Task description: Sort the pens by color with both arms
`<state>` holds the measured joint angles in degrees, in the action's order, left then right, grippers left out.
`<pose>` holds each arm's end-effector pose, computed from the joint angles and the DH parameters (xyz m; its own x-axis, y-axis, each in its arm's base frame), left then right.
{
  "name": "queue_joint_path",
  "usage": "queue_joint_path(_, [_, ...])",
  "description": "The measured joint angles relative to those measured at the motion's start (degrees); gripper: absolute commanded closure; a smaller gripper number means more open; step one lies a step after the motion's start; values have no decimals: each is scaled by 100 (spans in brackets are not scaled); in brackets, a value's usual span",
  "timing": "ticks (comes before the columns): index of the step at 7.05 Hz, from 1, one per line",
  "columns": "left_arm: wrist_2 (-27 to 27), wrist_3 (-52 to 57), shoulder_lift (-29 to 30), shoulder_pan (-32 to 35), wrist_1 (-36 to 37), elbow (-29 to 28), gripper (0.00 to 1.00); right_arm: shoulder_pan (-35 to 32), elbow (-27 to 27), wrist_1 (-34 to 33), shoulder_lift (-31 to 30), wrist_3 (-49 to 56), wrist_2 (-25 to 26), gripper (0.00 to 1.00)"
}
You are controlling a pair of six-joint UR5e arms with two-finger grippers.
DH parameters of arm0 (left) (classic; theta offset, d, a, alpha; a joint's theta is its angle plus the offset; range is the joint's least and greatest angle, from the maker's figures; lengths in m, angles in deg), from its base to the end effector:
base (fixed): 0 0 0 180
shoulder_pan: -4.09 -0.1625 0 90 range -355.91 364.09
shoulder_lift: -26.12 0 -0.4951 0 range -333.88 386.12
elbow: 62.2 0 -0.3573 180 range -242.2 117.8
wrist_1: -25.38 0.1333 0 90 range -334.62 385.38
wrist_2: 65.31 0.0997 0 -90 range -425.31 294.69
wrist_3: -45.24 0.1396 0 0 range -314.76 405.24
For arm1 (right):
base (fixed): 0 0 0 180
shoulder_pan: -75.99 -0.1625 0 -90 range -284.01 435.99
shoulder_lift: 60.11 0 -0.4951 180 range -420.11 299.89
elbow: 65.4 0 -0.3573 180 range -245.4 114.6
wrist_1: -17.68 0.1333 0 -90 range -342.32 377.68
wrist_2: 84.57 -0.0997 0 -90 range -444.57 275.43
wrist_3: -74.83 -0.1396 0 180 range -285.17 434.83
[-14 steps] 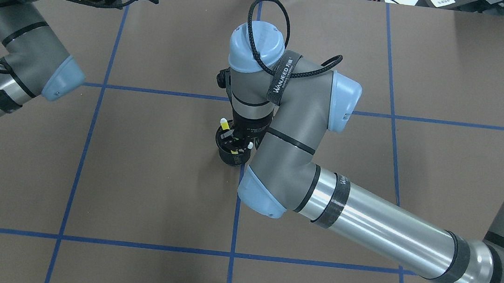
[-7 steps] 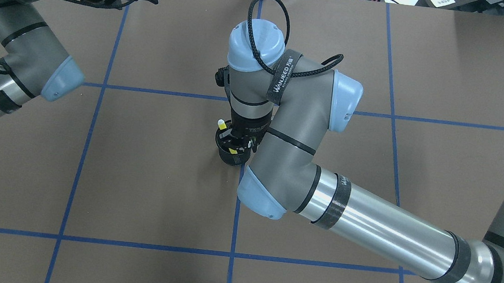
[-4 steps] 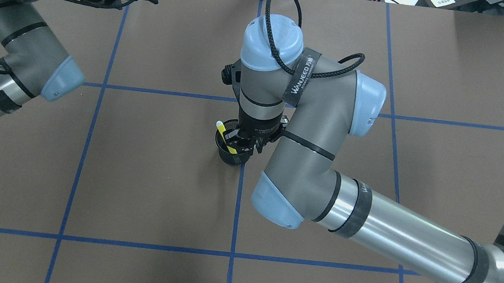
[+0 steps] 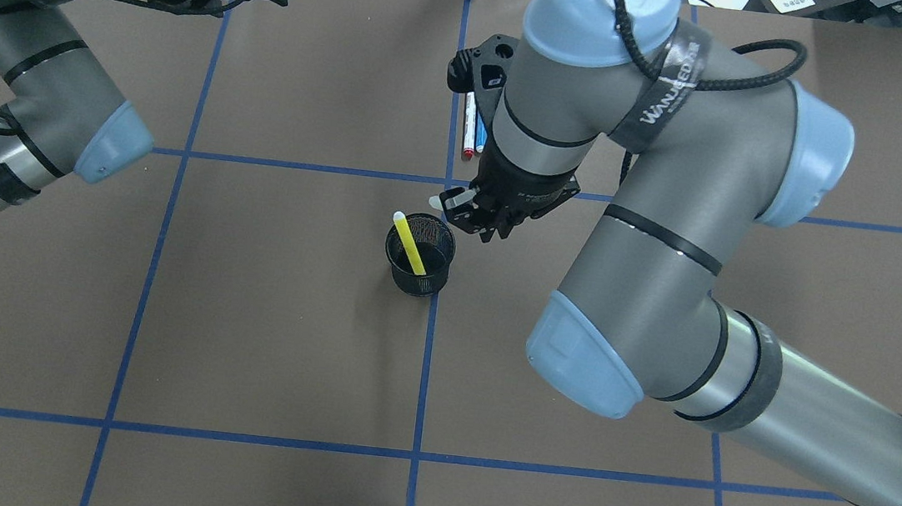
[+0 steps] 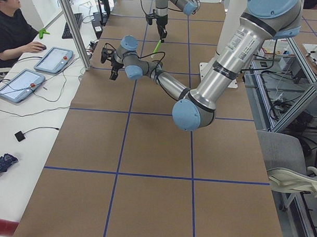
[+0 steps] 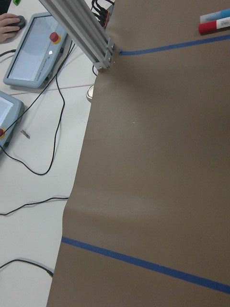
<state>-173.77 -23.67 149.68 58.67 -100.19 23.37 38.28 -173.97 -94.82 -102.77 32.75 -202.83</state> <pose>0.3610 -0.6613 0.3676 0.4495 -0.0432 -0.8922 0.4773 0.8559 0.1991 -0.4865 -0.4611 0.1926 0.5940 -0.3671 0.7158 0.2380 0.9302 0.2795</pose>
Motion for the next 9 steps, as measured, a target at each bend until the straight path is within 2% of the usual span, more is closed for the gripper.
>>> queue_joint_path(2, [-4, -23, -4, -1, 6, 42, 0, -230, -146, 75, 6, -299, 275, 100])
queue_joint_path(4, [-6, -18, -34, -1, 7, 43, 0, -285, 137, 772, 8, -1030, 698, 100])
queue_joint_path(5, [-8, -10, -45, 0, 7, 34, 0, -283, 425, 1271, 19, -1499, 874, 100])
queue_joint_path(7, [-7, -5, -93, 0, 1, 21, 0, -215, 939, 1787, 136, -2311, 1362, 100])
queue_joint_path(9, [-7, 2, -141, -2, -1, 14, 0, -38, 2174, 2279, 817, -3127, 2059, 100])
